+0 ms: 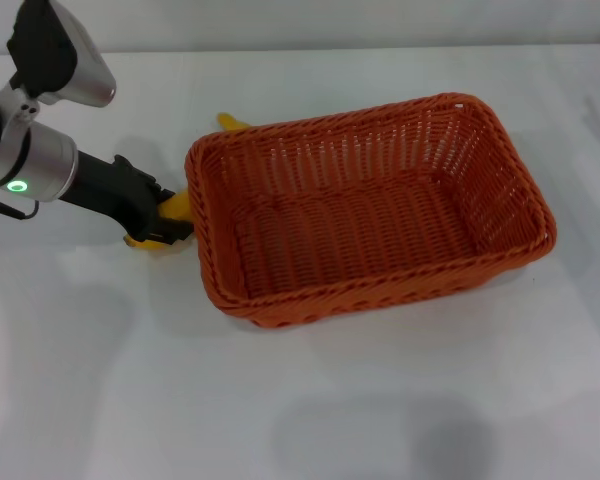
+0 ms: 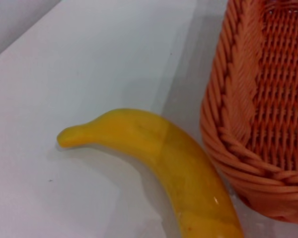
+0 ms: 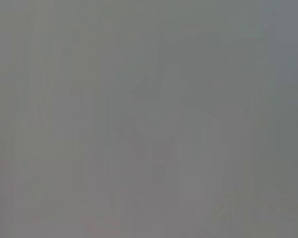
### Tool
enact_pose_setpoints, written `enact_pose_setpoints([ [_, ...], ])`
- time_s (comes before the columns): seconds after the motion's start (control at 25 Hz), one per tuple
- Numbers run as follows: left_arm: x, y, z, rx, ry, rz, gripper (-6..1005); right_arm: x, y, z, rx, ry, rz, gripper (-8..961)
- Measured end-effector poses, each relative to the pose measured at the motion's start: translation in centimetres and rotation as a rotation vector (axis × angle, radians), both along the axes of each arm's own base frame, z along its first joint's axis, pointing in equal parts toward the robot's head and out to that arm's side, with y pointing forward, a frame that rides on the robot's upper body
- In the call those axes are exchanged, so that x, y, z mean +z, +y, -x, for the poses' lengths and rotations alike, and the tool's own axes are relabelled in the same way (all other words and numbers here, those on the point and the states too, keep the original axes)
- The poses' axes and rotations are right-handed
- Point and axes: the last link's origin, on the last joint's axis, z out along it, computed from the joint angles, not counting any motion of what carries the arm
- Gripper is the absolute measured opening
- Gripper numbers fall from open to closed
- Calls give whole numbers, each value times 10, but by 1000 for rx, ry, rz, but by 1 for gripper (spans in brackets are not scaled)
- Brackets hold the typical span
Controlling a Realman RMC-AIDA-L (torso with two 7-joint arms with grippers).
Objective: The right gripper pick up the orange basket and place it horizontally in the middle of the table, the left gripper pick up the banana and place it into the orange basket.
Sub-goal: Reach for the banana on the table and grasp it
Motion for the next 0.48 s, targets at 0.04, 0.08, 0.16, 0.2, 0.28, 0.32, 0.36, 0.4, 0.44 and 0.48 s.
enact_pose_setpoints([
  [0.04, 0, 0, 0, 2, 2, -5, 512, 0, 0, 0, 0, 0, -1, 877],
  [0.08, 1, 1, 1, 4, 2, -9, 480, 1, 0, 0, -1, 0, -1, 877],
  [0.16, 1, 1, 0, 4, 5, -10, 480, 1, 0, 0, -1, 0, -3, 877],
  [0.2, 1, 2, 0, 3, 7, -10, 480, 1, 0, -1, -2, 0, -4, 877],
  [0.28, 3, 3, -2, 0, 9, -13, 480, 1, 0, -1, -4, -2, -4, 877],
  [0.32, 3, 3, -2, 0, 9, -13, 480, 1, 0, -1, -5, -3, -4, 877],
  [0.36, 5, 4, -2, 3, 10, -17, 480, 1, 0, -1, -6, -3, -4, 877],
  [0.4, 10, 4, -2, 13, 13, -23, 480, 1, 0, -1, -6, -4, -4, 877],
  [0.44, 15, 3, -2, 20, 15, -30, 480, 1, 0, -1, -6, -4, -4, 877],
  [0.48, 18, 3, -2, 25, 17, -36, 480, 2, 0, -1, -7, -5, -4, 877],
])
